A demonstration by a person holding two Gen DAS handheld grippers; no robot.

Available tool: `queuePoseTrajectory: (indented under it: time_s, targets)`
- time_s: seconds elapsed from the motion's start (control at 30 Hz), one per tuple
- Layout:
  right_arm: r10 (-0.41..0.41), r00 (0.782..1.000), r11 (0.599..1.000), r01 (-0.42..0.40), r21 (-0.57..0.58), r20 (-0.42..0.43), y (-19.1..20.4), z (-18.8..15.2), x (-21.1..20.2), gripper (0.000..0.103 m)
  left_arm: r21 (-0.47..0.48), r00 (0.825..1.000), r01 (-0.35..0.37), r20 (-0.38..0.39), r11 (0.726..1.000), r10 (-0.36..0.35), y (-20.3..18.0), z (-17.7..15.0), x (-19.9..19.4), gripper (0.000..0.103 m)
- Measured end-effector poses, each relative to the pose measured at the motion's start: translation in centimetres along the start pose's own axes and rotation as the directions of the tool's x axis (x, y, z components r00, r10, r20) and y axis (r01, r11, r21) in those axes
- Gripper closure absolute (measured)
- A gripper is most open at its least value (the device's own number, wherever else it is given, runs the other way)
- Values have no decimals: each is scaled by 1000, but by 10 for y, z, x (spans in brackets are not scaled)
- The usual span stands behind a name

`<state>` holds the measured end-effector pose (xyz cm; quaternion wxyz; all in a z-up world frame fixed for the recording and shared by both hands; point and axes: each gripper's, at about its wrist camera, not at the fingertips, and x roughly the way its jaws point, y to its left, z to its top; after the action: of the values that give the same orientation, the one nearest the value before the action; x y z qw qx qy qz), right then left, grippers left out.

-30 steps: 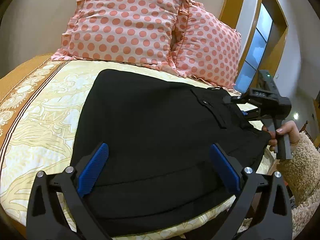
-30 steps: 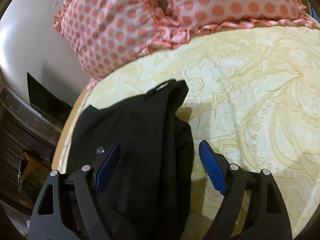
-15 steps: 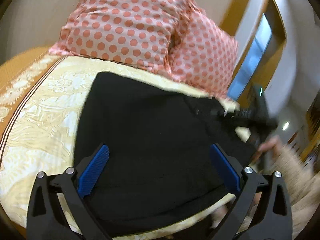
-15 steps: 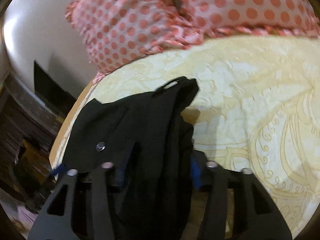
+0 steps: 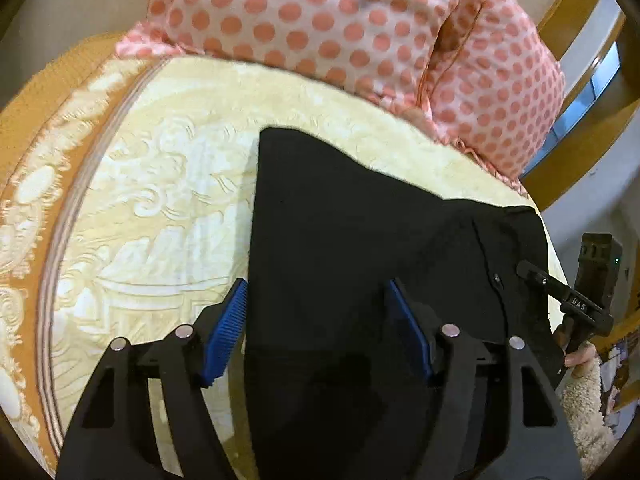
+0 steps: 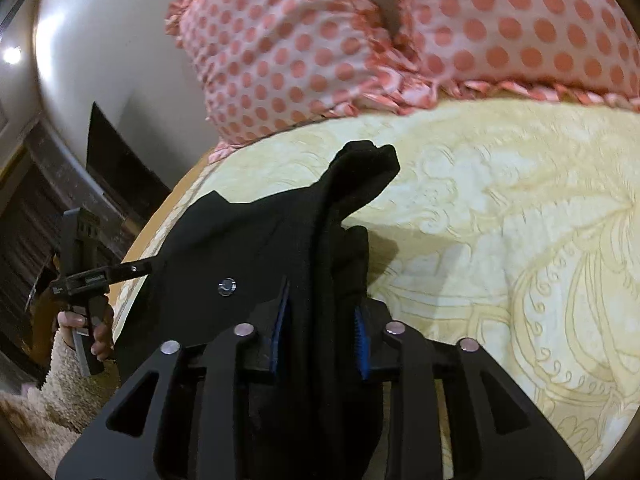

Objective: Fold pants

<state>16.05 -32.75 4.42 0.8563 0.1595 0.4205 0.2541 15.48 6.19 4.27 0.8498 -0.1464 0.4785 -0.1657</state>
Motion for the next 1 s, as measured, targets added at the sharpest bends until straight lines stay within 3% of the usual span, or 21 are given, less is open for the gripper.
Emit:
queuePoseTrajectory:
  time_s: [0.1,0.2,0.33,0.4,0.57,0.7,0.87,1.0]
  targets:
    - [-3,1000,1000,4,21,-24,-4,1,7,56,-16,1000,-1,-14,1000,1,1,5,3,35]
    - [15,1000,1000,-15,20,-21,-7,1,10,54,-50,1000,16,-24,999,-17,6,9,5,35]
    - [64,998,998,-64,-16,21,-3,-1,3,76,-16,999,-26,-23,1000,25,-2,12,7,76]
    - [71,997,997,-69,-32,34,1,-1,-1,79,19,1000,-24,1,1000,24,-10,13,-1,91]
    - [64,998,998,-63,-25,29,1,5,-1,80,65,998,-60,27,996,58,-21,13,-7,93]
    - [64,997,997,-62,-34,48,4,20,-9,82,62,998,-48,53,997,44,-27,22,-12,94]
    - [1,994,995,11,-101,112,9,57,-18,83,101,991,-57,124,993,44,-53,61,-14,94]
    - [-49,978,990,74,-117,202,2,87,-22,83,117,982,-76,181,990,54,-66,96,1,94]
